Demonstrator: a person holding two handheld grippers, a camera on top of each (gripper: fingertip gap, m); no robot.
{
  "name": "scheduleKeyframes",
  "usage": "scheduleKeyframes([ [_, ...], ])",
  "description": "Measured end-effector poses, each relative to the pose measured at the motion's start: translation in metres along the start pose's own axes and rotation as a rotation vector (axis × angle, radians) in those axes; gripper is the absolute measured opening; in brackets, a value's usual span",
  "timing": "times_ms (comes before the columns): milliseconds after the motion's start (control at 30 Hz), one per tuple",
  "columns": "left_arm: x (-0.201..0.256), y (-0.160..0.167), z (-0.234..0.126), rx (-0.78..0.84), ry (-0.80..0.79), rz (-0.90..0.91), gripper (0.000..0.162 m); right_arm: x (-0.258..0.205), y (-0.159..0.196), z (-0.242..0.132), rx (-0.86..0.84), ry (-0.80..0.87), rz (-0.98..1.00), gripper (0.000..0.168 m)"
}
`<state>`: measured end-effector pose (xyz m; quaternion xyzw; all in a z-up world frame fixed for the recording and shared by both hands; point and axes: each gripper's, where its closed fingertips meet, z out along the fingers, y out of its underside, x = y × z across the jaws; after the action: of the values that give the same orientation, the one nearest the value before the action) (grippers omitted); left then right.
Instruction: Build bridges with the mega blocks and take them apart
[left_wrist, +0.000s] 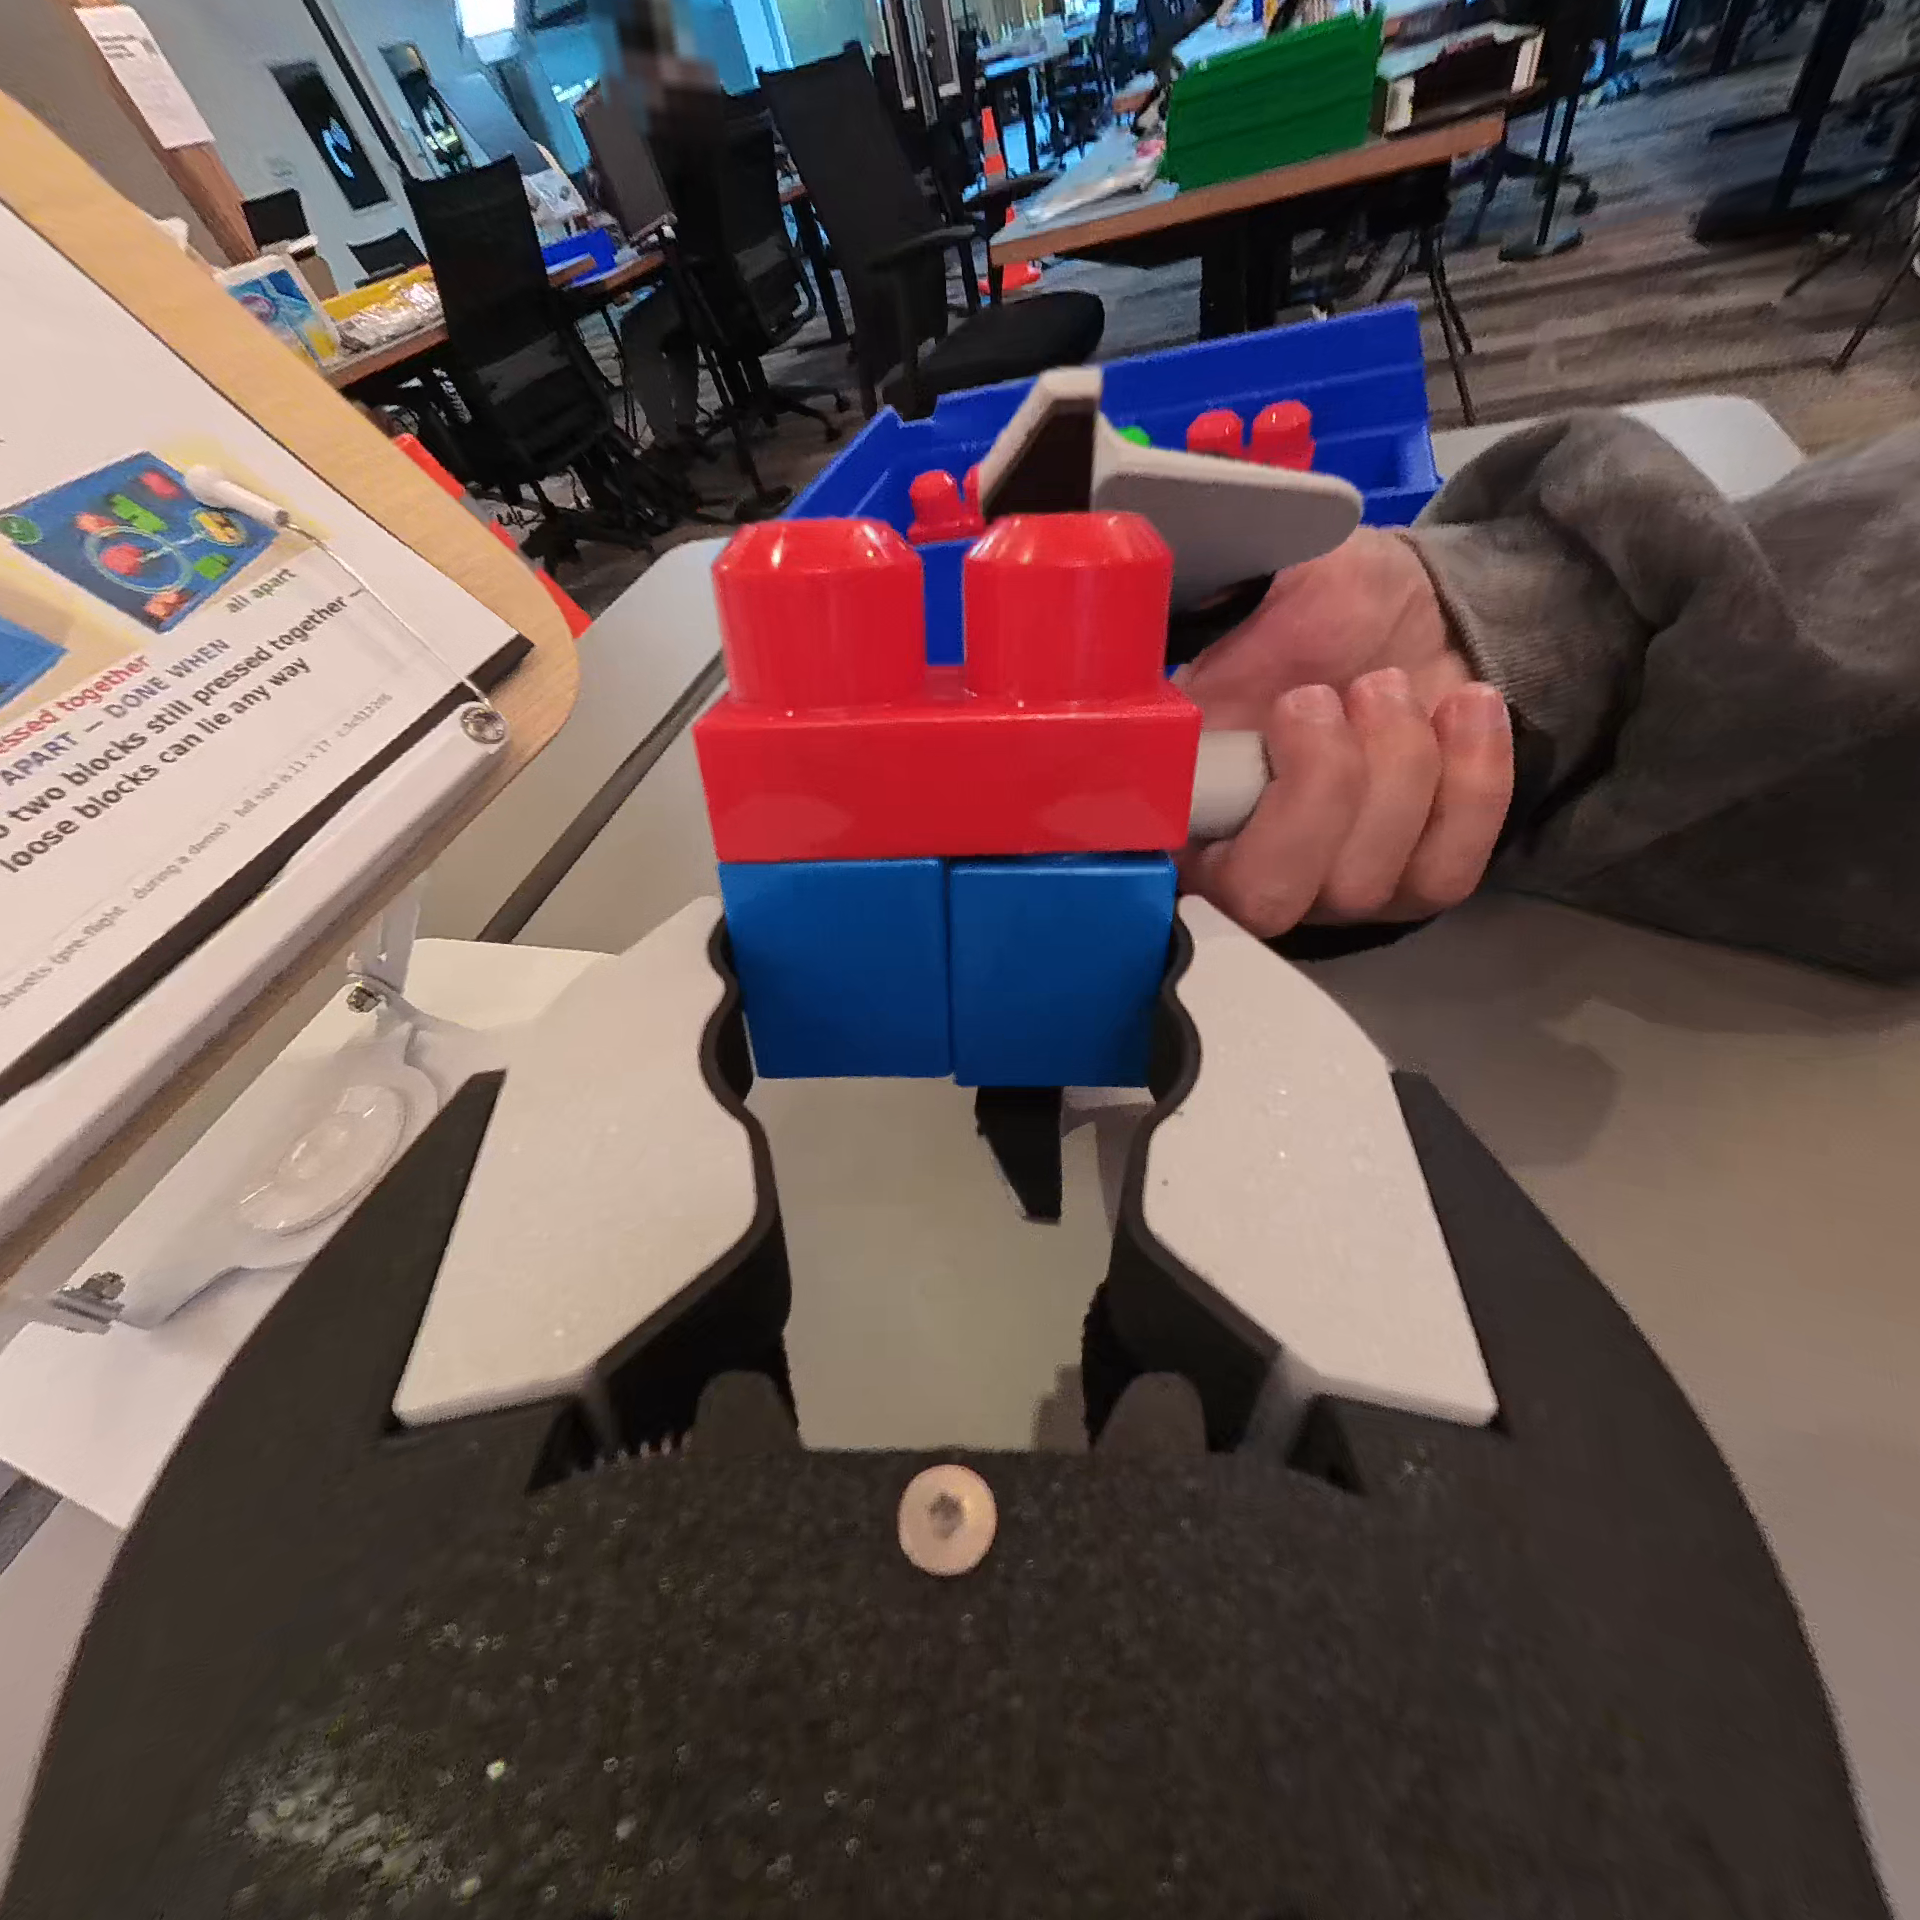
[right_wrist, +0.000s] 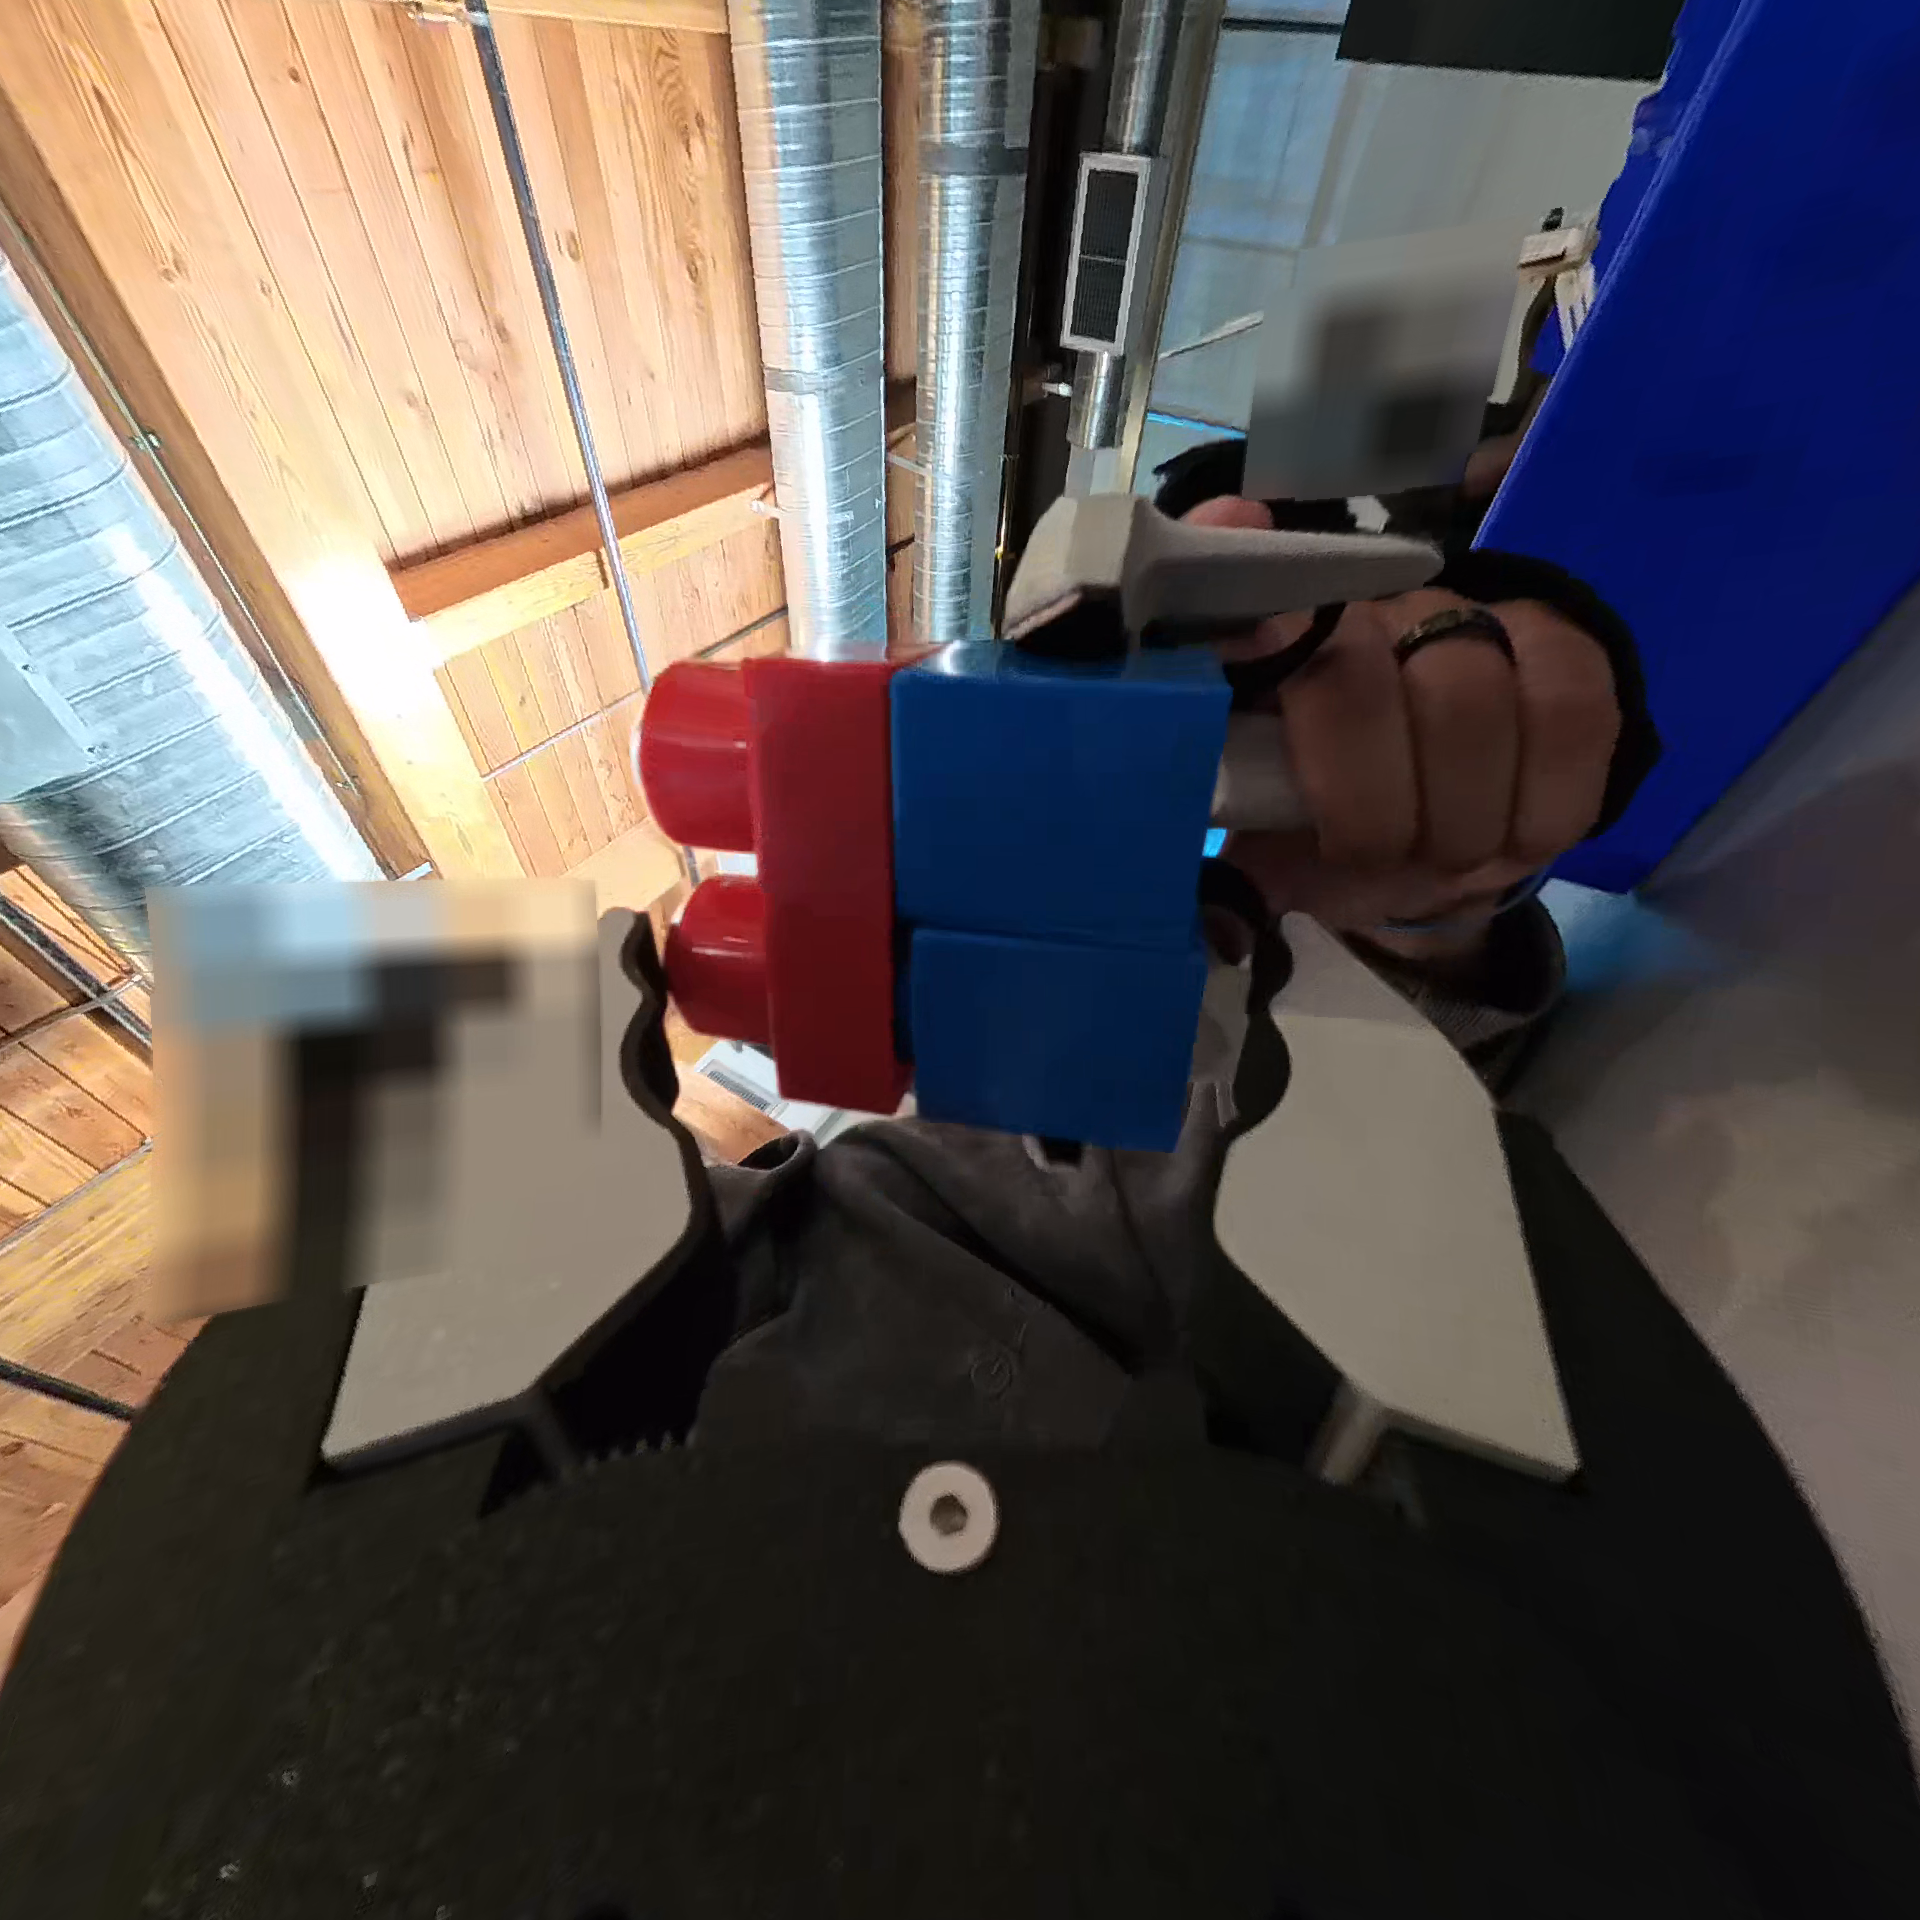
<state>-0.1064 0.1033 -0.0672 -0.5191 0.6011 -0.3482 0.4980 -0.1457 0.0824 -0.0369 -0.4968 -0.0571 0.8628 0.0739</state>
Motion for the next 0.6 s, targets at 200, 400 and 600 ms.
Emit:
scheduleKeyframes([
  [200, 0.003, 0.009, 0.005, -0.046, 0.005, 0.020, 0.075, 0.002, 0.004, -0.001, -0.037, -0.021, 0.033, 0.100],
  [400, -0.002, 0.010, 0.006, -0.052, -0.027, 0.020, 0.074, 0.003, 0.000, -0.002, -0.039, -0.017, -0.001, 0.095],
  [600, 0.002, -0.002, 0.004, 0.018, -0.012, 0.005, 0.074, -0.009, 0.004, 0.001, -0.064, -0.119, 0.009, 0.094],
])
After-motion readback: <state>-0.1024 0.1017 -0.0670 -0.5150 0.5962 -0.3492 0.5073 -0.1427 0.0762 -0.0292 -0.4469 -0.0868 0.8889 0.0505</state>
